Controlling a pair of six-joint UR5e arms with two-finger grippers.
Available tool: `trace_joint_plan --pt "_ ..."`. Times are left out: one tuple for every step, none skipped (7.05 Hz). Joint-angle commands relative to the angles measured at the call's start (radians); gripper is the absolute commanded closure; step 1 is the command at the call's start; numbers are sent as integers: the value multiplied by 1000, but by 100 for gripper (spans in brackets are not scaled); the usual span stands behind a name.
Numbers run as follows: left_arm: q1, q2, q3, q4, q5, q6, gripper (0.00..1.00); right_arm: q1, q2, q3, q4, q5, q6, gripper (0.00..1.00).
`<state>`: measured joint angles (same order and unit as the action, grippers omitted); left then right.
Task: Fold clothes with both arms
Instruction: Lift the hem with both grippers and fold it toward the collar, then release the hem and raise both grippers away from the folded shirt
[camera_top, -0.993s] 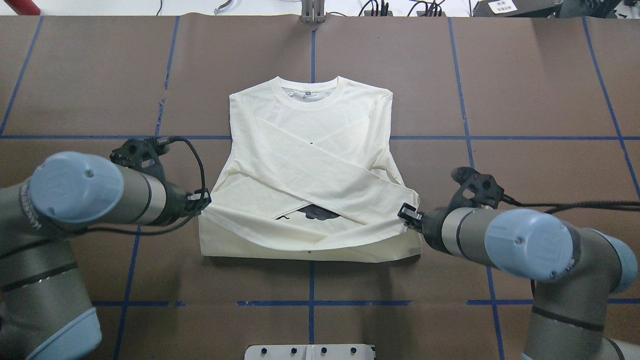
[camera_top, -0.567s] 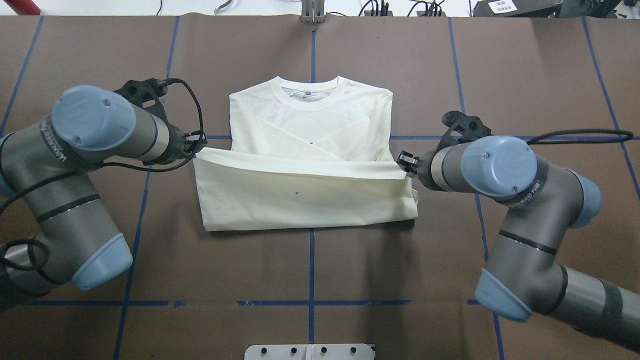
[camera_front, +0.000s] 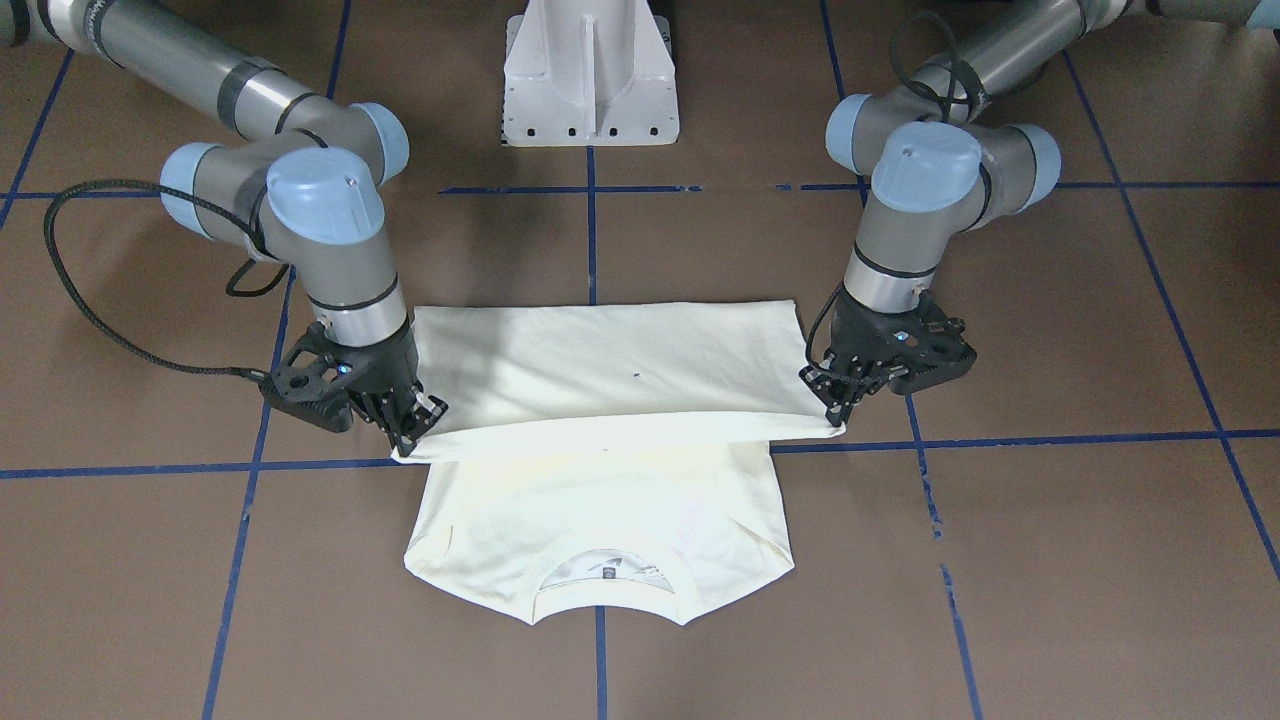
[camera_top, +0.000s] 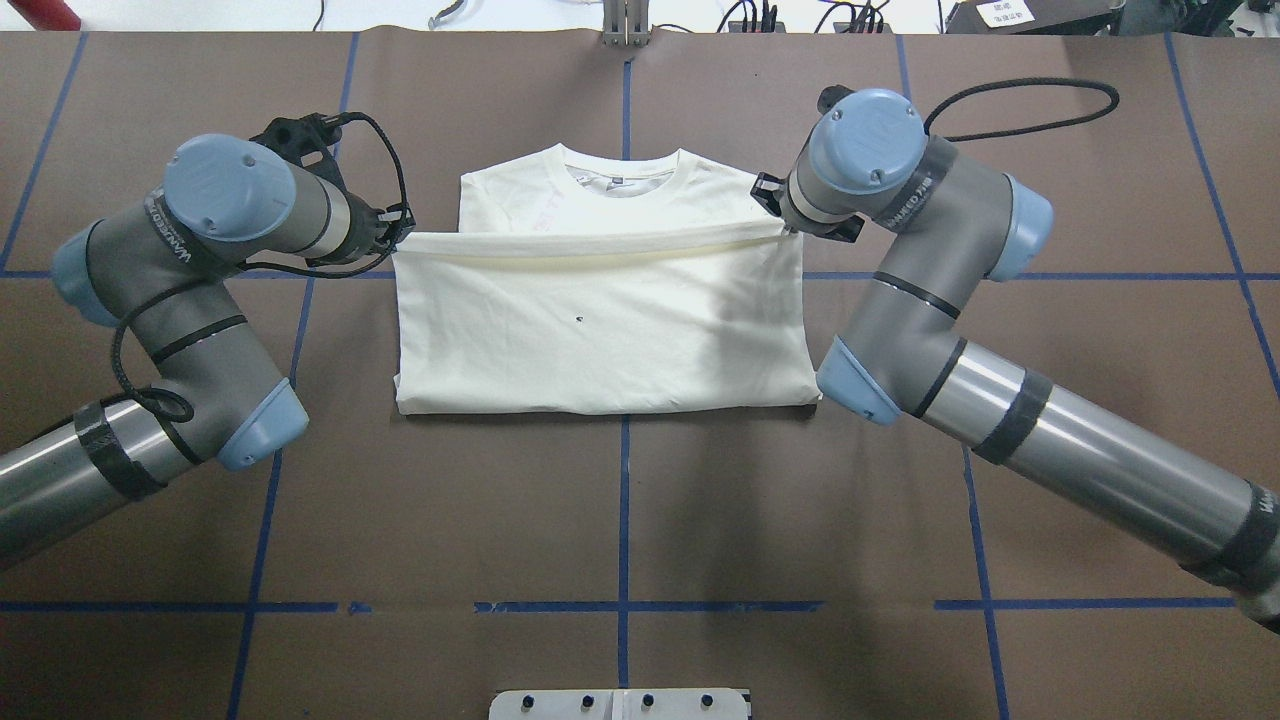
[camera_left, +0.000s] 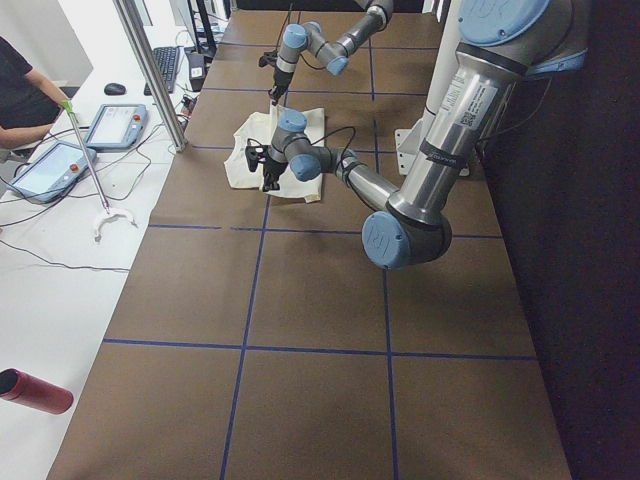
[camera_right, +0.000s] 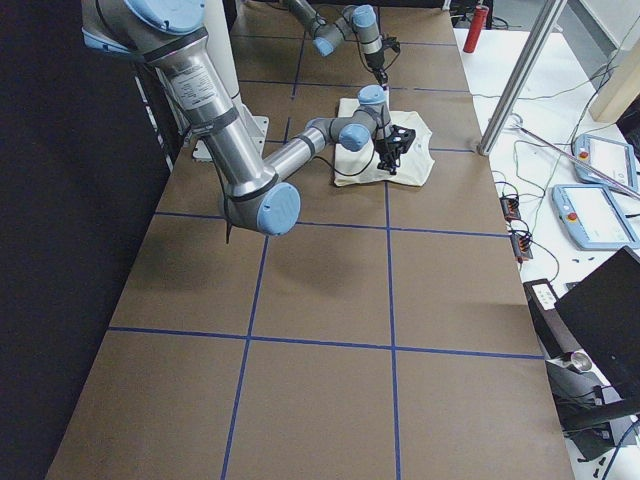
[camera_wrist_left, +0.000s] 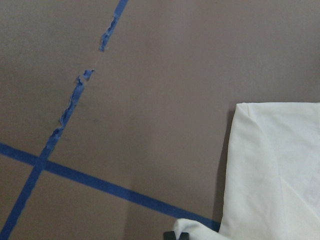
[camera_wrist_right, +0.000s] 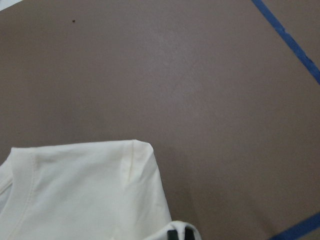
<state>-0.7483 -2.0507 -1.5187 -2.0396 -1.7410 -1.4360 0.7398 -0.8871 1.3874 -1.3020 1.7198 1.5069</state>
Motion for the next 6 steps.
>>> trace_joint_plan --pt "-5 -2 37 -44 20 2 100 51 97 -146 29 27 -74 100" --pt "-5 -5 37 -44 20 0 100 49 103 -239 128 29 -74 100" --pt "-5 -5 47 -45 29 0 100 47 105 -269 168 29 -74 100" --pt "-5 -17 69 -47 53 3 100 46 105 -272 168 29 -74 100" --pt "-3 -31 112 -56 55 8 100 46 106 -271 168 29 -74 100" --pt "-5 -34 133 -82 55 20 88 46 112 -271 168 29 -74 96"
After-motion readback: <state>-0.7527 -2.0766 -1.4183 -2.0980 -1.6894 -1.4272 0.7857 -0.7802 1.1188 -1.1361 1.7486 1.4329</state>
